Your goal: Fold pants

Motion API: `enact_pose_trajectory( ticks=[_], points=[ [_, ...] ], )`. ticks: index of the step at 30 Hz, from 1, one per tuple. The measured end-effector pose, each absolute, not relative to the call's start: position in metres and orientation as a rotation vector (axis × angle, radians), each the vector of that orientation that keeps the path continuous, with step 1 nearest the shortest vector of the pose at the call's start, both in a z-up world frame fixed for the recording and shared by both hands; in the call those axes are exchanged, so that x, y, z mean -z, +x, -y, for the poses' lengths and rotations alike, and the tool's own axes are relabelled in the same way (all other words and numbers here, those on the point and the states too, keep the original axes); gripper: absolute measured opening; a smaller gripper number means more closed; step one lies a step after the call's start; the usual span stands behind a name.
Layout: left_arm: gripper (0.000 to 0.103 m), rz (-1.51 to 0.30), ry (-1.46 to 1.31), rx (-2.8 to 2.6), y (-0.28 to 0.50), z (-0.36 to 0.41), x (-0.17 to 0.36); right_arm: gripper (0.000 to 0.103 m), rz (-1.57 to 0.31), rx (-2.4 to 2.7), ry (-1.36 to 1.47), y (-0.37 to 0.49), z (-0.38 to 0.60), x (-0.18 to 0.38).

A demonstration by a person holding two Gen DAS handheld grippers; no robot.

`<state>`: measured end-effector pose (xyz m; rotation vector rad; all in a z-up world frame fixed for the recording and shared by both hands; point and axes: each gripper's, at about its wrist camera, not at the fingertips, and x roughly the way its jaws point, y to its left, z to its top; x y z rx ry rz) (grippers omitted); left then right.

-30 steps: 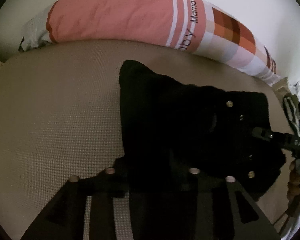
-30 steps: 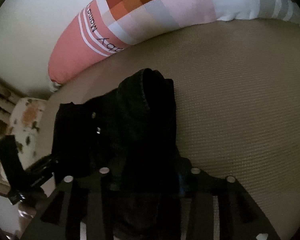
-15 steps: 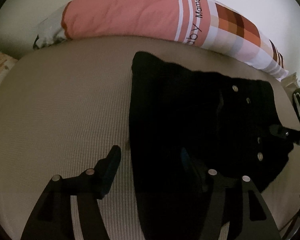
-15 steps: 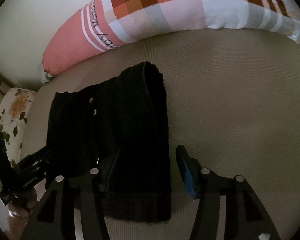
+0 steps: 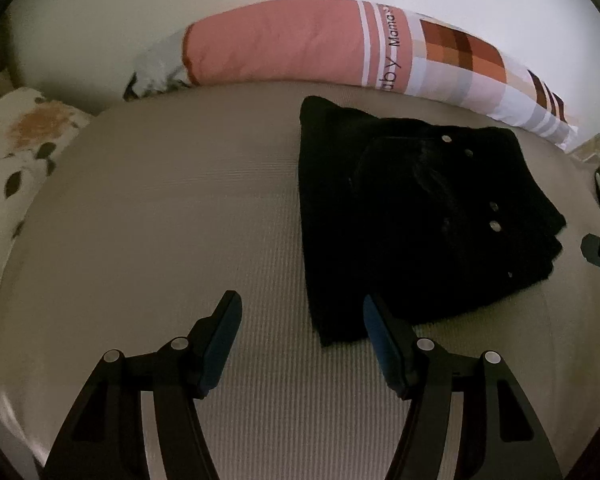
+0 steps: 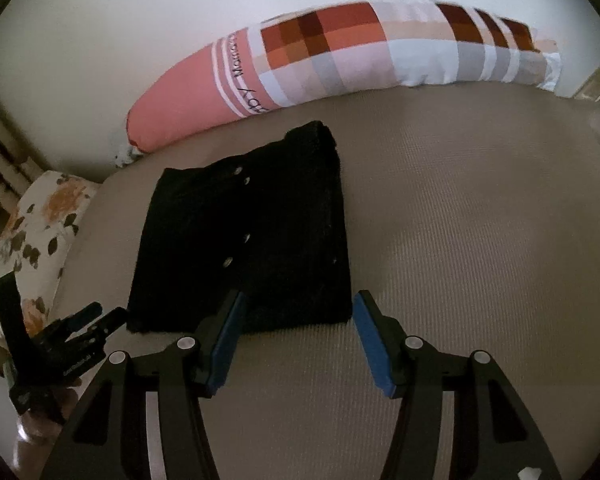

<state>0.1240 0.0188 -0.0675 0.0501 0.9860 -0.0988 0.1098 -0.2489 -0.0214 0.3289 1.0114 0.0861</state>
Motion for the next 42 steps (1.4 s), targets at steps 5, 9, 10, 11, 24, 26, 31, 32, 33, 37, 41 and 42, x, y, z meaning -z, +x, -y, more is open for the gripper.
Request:
enact_pose_trajectory(
  ticks=[5,9,10,11,24,26,31,32,33,37,41,42],
  points=[
    [0.064,-0.958,0.052,0.072,0.092,-0.017,0.06,0.06,-0.962,-0.06,0.279,0.08,0.23,0.008],
    [0.064,-0.919,0.045,0.051,0.07,-0.014,0.049,0.065,-0.929,-0.033,0.256,0.058,0.223,0.002],
    [0.064,-0.904,0.041,0.046,0.064,-0.013,0.045,0.066,-0.919,-0.024,0.251,0.051,0.22,0.0],
    [0.064,-0.892,0.037,0.041,0.06,-0.013,0.042,0.067,-0.915,-0.019,0.247,0.046,0.218,-0.001],
    [0.065,-0.849,0.029,0.015,0.025,-0.008,0.033,0.08,-0.828,0.03,0.128,0.011,0.186,-0.004],
    [0.065,-0.849,0.037,0.009,0.024,-0.007,0.034,0.081,-0.822,0.021,0.114,0.009,0.182,-0.006],
    [0.065,-0.853,0.049,-0.002,0.02,-0.005,0.037,0.085,-0.819,0.016,0.126,0.003,0.178,-0.008],
    [0.065,-0.853,0.049,-0.004,0.019,-0.005,0.037,0.085,-0.819,0.015,0.13,0.002,0.177,-0.007],
    [0.065,-0.855,0.05,-0.005,0.019,-0.004,0.038,0.085,-0.82,0.016,0.135,0.001,0.177,-0.007],
    [0.065,-0.855,0.062,-0.008,0.016,-0.003,0.038,0.085,-0.814,0.019,0.152,-0.002,0.175,-0.003],
    [0.065,-0.853,0.072,-0.015,0.013,-0.001,0.04,0.085,-0.824,0.021,0.137,-0.001,0.176,0.003],
    [0.065,-0.852,0.072,-0.015,0.012,-0.001,0.04,0.085,-0.824,0.02,0.129,-0.001,0.176,0.004]
  ],
)
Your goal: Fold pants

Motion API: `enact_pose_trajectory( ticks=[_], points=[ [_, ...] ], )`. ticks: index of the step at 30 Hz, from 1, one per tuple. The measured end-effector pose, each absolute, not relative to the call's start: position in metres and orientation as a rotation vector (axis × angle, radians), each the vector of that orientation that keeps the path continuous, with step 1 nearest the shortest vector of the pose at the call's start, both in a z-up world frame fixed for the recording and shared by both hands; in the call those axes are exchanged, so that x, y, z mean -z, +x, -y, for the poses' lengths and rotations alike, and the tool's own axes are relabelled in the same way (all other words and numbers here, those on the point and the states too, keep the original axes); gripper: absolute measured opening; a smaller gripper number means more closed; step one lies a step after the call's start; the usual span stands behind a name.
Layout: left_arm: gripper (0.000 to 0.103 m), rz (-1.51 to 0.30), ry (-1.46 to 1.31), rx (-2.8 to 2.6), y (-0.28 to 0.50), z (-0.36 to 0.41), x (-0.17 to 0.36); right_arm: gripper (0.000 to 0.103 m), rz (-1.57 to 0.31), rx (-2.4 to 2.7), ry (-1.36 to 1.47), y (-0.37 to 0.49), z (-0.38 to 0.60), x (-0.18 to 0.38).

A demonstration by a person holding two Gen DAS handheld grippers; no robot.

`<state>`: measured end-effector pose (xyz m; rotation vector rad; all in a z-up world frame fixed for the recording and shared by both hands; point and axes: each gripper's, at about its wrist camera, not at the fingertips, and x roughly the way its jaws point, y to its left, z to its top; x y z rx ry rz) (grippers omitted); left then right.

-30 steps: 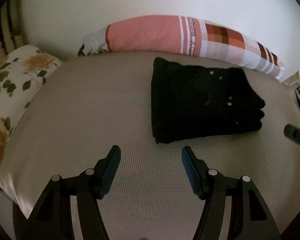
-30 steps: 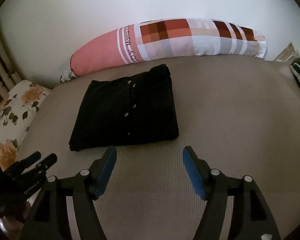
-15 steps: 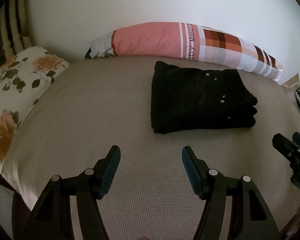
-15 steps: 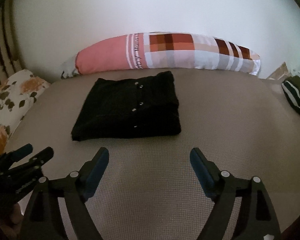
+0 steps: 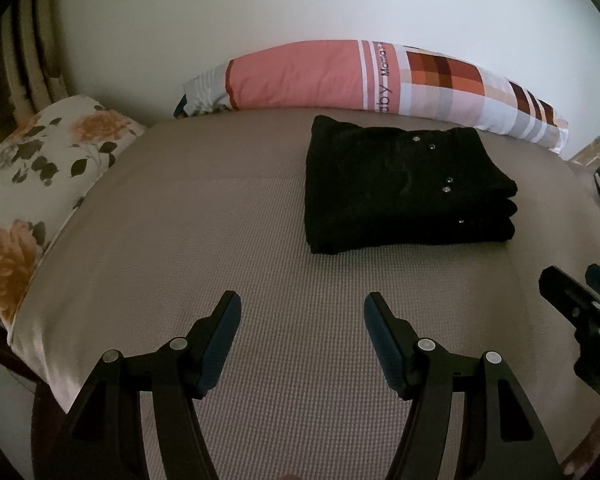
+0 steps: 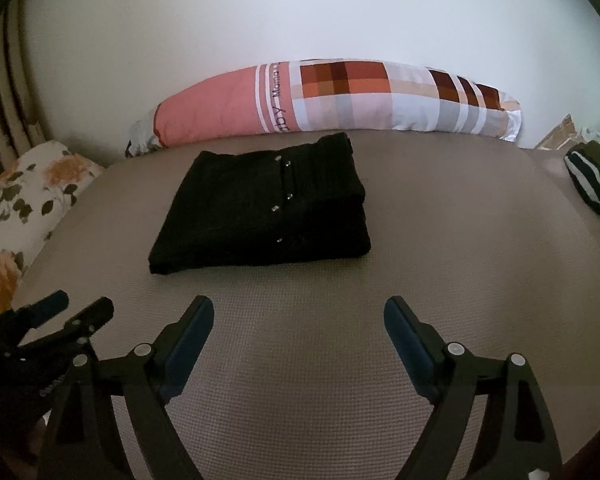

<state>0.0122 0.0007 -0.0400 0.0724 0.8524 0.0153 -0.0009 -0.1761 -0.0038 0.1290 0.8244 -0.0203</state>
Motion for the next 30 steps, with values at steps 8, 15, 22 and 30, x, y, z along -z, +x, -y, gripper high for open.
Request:
enact_pose_trajectory(
  ticks=[8,15,22,30],
  points=[
    [0.065,-0.855,0.085,-0.013,0.0081,0.0032,0.0423,0.085,-0.824,0.047,0.092,-0.0009,0.177,0.004],
    [0.065,-0.86,0.086,-0.012,0.0042,0.0054,0.0428,0.086,-0.83,0.054,0.068,0.0002,0.1769,0.0055],
    [0.065,-0.858,0.087,-0.013,0.003,0.0062,0.0431,0.086,-0.848,0.036,0.077,0.0017,0.1773,0.008],
    [0.065,-0.847,0.098,-0.017,0.0031,0.0062,0.0433,0.086,-0.867,0.031,0.094,0.0037,0.1786,0.0119]
  ],
)
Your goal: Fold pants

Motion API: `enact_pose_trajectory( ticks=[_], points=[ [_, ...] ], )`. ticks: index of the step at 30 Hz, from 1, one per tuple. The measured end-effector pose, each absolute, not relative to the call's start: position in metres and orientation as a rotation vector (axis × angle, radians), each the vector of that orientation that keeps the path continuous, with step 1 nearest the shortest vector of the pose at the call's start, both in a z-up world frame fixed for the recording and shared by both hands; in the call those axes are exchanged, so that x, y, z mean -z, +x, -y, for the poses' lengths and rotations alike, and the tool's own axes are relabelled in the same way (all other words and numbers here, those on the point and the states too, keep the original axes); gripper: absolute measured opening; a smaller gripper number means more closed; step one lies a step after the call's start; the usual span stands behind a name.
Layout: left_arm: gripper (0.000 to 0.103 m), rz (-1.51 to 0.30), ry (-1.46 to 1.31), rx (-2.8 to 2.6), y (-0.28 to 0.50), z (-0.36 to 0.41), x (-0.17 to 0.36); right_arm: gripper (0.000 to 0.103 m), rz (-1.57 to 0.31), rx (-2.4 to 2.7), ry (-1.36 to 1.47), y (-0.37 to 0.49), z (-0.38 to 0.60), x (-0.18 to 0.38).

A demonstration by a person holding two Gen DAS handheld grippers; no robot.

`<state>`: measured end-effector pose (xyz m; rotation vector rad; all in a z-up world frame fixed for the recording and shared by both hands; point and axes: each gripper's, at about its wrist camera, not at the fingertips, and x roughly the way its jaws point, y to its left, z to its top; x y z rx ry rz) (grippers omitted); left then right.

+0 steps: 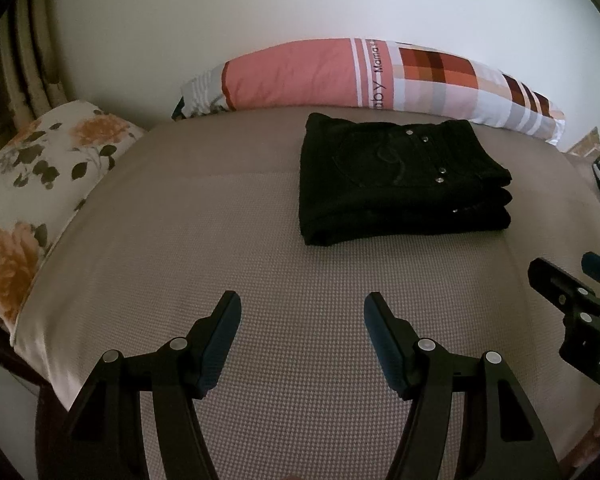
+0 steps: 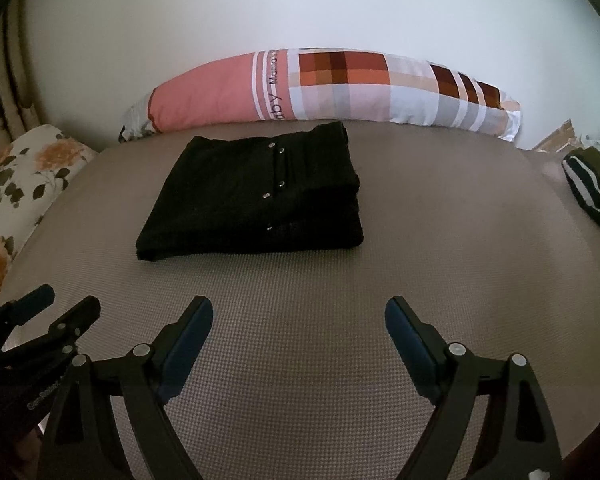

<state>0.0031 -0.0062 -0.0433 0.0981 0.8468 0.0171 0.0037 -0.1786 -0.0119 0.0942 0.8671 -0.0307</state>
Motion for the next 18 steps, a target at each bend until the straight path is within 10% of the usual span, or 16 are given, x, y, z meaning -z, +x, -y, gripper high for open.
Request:
enact_pose_trajectory(
  ticks=[18],
  points=[
    [0.065,-0.849,0.109,-0.015,0.0053,0.0062,0.0456,0.086,-0.887,0.016,0.099,0.0041,0.1726,0.0173]
  ],
)
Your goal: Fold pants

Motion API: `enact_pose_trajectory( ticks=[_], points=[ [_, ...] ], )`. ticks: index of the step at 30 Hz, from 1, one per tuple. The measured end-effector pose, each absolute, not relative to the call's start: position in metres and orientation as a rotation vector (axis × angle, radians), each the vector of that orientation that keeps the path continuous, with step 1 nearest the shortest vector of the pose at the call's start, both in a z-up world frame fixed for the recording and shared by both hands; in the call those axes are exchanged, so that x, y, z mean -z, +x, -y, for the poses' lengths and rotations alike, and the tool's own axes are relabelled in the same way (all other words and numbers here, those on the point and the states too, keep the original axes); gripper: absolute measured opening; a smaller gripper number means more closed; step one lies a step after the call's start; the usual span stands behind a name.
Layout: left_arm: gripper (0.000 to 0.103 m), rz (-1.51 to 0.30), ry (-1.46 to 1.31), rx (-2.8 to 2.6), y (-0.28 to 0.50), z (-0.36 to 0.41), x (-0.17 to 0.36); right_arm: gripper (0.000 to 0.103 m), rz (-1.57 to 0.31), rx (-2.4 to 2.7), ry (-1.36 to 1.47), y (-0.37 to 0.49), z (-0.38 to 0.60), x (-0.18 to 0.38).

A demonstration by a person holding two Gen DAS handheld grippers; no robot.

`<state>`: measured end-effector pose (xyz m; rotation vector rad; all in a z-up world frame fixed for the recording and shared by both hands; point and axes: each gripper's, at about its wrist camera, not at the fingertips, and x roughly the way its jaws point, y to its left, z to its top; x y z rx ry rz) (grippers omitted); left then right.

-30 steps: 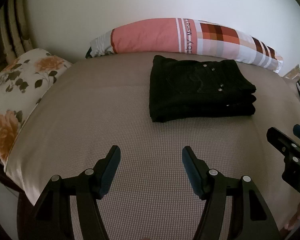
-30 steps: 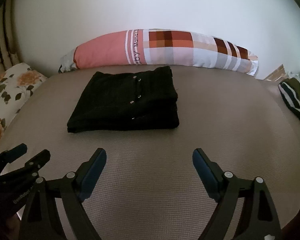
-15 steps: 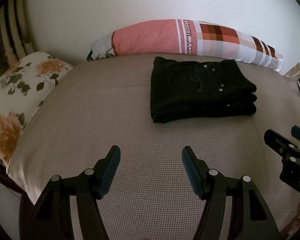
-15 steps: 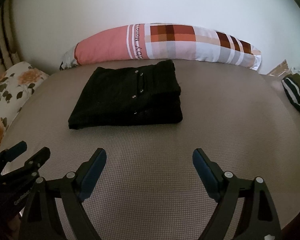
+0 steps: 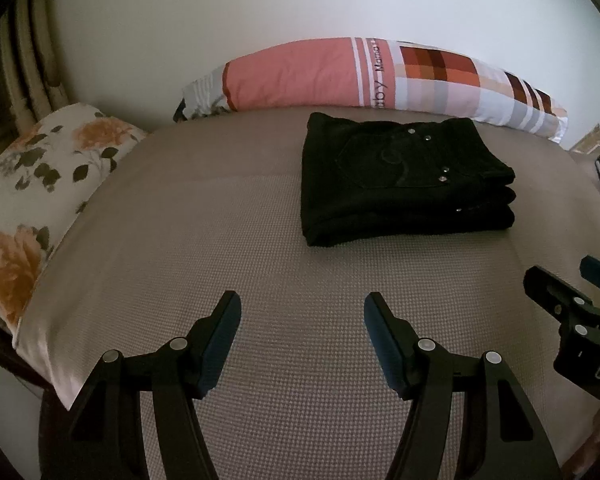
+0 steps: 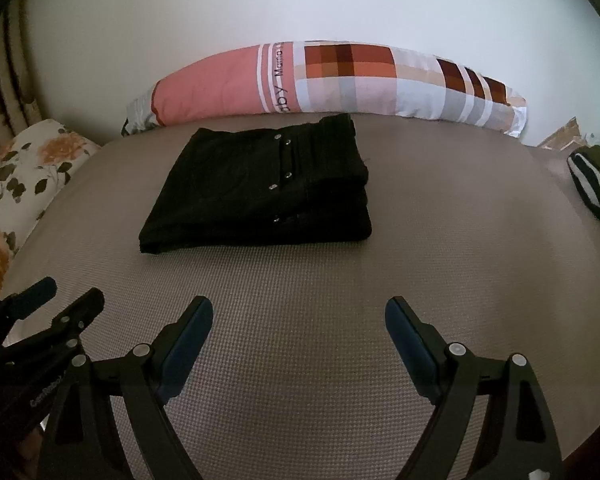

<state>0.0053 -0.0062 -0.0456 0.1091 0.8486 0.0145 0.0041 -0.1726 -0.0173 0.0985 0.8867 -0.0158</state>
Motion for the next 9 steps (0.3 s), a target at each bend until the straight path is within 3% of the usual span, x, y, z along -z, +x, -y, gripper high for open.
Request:
enact_pose_trajectory(
  ticks=[9],
  points=[
    [0.065,-0.864,0.108,0.011,0.0101,0.0061,0.048,0.086,-0.89,0.018,0.104,0.0035,0.1721,0.0187]
  ],
)
